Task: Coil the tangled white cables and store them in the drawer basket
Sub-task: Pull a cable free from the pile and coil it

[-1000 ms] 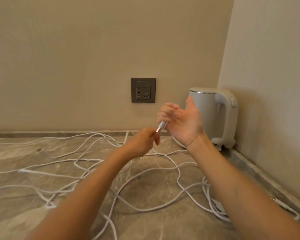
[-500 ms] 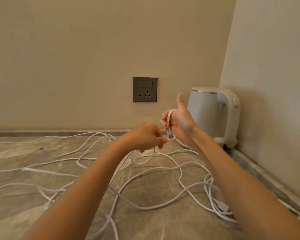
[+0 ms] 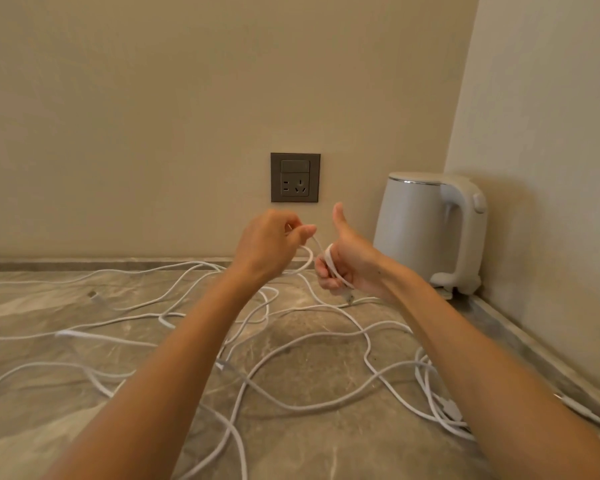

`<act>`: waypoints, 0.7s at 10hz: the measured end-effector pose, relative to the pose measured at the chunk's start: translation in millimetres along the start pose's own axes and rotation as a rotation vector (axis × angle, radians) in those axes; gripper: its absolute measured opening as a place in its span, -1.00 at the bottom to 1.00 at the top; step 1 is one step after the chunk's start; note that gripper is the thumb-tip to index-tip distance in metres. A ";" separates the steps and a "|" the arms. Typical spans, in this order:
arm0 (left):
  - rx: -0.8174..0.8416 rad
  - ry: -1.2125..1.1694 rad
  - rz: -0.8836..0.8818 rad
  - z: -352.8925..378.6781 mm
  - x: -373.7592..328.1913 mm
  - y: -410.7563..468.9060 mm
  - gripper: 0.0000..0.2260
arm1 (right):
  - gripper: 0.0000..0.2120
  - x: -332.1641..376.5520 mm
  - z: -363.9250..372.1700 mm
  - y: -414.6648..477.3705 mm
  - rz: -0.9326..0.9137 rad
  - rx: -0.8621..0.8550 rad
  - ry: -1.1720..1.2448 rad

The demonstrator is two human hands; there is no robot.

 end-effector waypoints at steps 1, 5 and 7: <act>-0.055 -0.021 0.033 -5.2 -2.6 -2.5 -0.80 | -0.18 4.3 10.8 -3.9 -0.015 0.142 0.205; 0.402 0.173 -0.013 39.5 11.4 -6.8 -0.78 | -0.19 35.7 21.2 -5.2 -0.227 0.433 1.366; 0.651 0.285 -0.056 65.4 9.0 -26.7 -0.86 | -0.29 24.6 -7.6 -0.9 -0.300 -0.132 1.522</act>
Point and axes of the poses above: each hand's wrist, its own y-axis towards the middle knuckle, its own z-axis out of the palm, x = y × z, the point moved 6 cm from there along y, towards the middle knuckle, and after that the axes turned 15 degrees about -z, right-handed, at the moved point
